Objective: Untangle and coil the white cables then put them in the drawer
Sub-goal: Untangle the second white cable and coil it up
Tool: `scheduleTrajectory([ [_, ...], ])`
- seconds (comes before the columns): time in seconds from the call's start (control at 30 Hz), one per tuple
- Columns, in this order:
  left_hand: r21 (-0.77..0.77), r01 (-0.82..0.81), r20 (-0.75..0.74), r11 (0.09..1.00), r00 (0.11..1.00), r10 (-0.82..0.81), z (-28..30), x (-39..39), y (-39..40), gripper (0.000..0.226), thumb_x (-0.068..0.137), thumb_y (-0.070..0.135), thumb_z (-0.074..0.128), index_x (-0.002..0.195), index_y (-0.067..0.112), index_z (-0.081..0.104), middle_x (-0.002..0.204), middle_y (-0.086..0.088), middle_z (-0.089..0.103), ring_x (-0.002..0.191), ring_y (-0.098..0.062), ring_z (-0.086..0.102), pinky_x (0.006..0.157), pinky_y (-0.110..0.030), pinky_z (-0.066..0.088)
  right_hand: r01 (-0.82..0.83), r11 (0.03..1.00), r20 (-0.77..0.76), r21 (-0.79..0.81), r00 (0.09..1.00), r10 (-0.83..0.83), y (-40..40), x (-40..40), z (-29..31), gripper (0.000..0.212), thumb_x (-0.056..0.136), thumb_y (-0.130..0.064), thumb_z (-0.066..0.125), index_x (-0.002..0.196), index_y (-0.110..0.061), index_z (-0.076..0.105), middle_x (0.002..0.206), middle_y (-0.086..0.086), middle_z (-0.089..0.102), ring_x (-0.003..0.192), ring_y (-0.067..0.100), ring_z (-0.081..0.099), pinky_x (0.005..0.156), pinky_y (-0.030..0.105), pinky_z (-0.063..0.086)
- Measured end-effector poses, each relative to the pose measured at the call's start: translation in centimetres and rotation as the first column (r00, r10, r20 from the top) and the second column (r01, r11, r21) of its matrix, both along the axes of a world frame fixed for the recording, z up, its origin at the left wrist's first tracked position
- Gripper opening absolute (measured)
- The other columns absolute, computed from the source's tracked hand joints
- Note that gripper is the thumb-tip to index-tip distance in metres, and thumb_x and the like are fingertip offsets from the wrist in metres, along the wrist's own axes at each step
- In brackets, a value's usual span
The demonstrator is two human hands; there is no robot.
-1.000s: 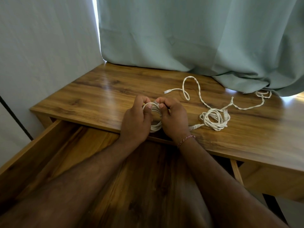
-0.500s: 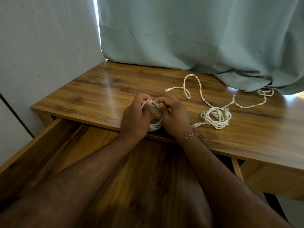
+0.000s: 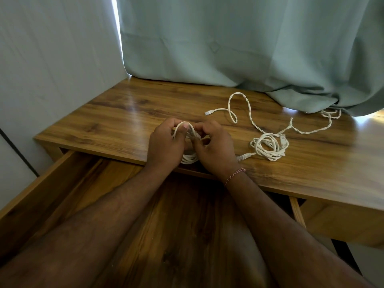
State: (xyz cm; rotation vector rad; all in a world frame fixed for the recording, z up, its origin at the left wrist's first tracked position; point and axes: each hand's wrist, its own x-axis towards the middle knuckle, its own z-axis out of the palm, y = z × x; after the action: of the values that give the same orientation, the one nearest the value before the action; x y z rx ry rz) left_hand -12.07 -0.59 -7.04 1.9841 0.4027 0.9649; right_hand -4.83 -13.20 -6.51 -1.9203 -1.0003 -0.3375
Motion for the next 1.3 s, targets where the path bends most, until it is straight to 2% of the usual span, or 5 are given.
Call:
scheduleTrajectory([
  [0.3,-0.038,0.155,0.010,0.987,0.988,-0.154,0.2,-0.3,0.2,0.022,0.108,0.026,0.051,0.102,0.012,0.067,0.068,0.008,0.062,0.058,0.001,0.059,0.057,-0.012,0.043,0.089,0.993,0.161,0.081,0.982,-0.101,-0.1,-1.3,-0.2,0.032,0.093,-0.009,0.066,0.121,-0.022,0.074,0.102,-0.002,0.067,0.090,0.010,0.064,0.074,0.031,0.057],
  [0.67,-0.373,0.425,0.062,0.825,0.898,-0.435,1.7,-1.5,1.6,0.030,0.109,0.026,0.049,0.103,0.007,0.071,0.073,-0.026,0.055,0.058,-0.025,0.048,0.054,-0.034,0.037,-0.003,0.996,0.287,0.091,0.958,-0.023,-0.3,-1.5,0.0,0.032,0.093,-0.006,0.064,0.123,-0.018,0.065,0.108,-0.004,0.070,0.097,0.011,0.066,0.075,0.035,0.058],
  [0.9,-0.517,0.441,0.123,0.734,0.887,-0.445,2.2,-1.7,2.0,0.028,0.106,0.019,0.051,0.100,0.010,0.076,0.094,-0.023,0.059,0.088,-0.034,0.047,0.069,-0.037,0.042,0.047,0.997,0.431,0.057,0.900,-0.067,0.4,-1.5,-1.2,0.025,0.098,-0.014,0.066,0.122,-0.007,0.071,0.109,0.009,0.071,0.099,0.025,0.067,0.081,0.038,0.056],
  [1.13,-0.515,0.324,-0.028,0.793,0.919,-0.393,2.7,-1.4,0.7,0.027,0.106,0.016,0.048,0.101,0.005,0.072,0.055,0.005,0.058,0.050,-0.009,0.046,0.046,-0.022,0.037,0.122,0.990,0.463,0.075,0.875,-0.143,0.4,-1.8,-0.9,0.019,0.094,-0.010,0.068,0.112,-0.008,0.072,0.121,0.011,0.063,0.109,0.023,0.059,0.071,0.028,0.054],
  [1.3,-0.604,0.239,-0.020,0.760,0.949,-0.314,2.9,-1.2,0.9,0.032,0.101,0.016,0.055,0.081,0.016,0.080,0.088,-0.019,0.065,0.084,-0.032,0.058,0.074,-0.045,0.043,0.056,0.998,0.516,0.025,0.855,-0.060,0.7,-1.9,-1.1,0.014,0.095,-0.011,0.062,0.101,-0.007,0.073,0.108,0.006,0.067,0.101,0.027,0.061,0.068,0.041,0.057],
])
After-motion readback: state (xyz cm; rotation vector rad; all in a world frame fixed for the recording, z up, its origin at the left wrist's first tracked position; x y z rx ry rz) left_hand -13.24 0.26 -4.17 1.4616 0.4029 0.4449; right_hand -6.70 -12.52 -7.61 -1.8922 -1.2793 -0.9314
